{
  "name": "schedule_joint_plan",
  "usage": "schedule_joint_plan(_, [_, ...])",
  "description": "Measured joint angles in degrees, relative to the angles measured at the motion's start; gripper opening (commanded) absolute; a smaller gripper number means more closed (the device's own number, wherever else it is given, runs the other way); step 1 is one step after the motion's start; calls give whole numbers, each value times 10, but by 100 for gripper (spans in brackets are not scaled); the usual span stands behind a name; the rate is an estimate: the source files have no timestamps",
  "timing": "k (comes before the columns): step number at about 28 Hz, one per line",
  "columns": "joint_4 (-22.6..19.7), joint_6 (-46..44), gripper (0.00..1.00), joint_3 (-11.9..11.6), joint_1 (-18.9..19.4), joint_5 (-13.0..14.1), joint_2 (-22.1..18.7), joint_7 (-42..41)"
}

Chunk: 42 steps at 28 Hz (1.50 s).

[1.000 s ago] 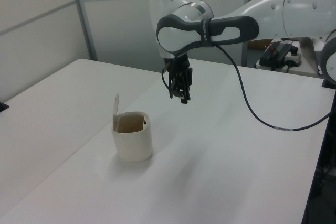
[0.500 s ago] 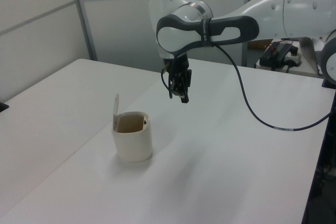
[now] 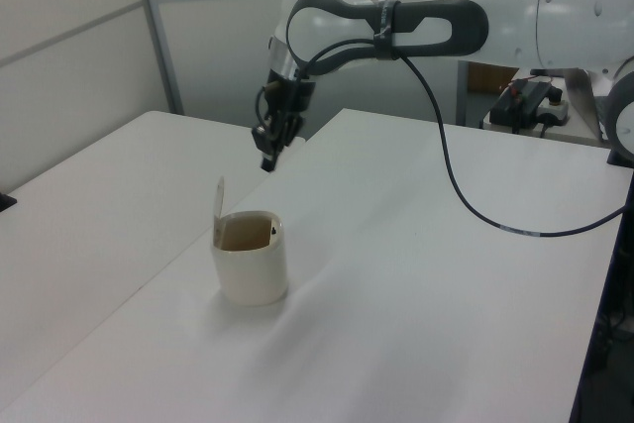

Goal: Close the trash can
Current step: 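Move the gripper over the trash can toward the raised lid, then push the open lid down with the gripper onto the can rim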

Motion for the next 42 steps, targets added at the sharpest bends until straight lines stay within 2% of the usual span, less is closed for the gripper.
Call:
schedule_joint_plan(8, [-1,189,0,8,20,3,27,55])
schedule_joint_plan(17, [-1,258,0,10,48,1,61,66])
schedule_joint_plan(29, [-9,253,0,7,57,-37,89,67])
schedule_joint_plan(36, [-12,174,0,-8,50,-51,89,67])
schedule_joint_plan(42, [-13,84,0,-15,47,-87,89,67])
